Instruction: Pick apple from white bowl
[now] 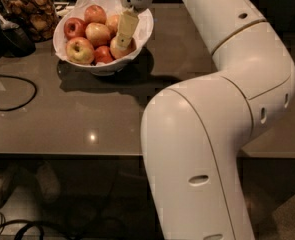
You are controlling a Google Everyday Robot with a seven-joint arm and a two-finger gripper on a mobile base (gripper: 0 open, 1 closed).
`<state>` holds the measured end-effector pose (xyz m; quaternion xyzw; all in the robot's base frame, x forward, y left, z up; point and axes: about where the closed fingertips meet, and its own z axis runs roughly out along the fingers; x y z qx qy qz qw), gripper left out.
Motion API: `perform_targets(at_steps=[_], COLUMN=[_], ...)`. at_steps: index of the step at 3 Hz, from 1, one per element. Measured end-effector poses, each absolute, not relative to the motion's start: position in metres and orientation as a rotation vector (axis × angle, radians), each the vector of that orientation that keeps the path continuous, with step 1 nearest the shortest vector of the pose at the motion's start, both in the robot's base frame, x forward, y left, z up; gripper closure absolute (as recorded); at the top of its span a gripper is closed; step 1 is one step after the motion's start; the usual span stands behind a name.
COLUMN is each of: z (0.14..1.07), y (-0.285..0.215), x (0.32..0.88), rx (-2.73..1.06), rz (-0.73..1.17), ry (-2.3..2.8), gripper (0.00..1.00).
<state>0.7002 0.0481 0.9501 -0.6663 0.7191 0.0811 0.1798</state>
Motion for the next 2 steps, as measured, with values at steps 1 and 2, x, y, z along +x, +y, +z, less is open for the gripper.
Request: perform_targets(at_steps=[1, 2], z=[0.9471, 0.9382], y=[0.0515, 0.0525], x=[0.7043, 0.7073], rx=[-1.888, -1.885], rz=[0.228, 0.244], ry=[2.031, 2.051], gripper=[0.32, 0.32])
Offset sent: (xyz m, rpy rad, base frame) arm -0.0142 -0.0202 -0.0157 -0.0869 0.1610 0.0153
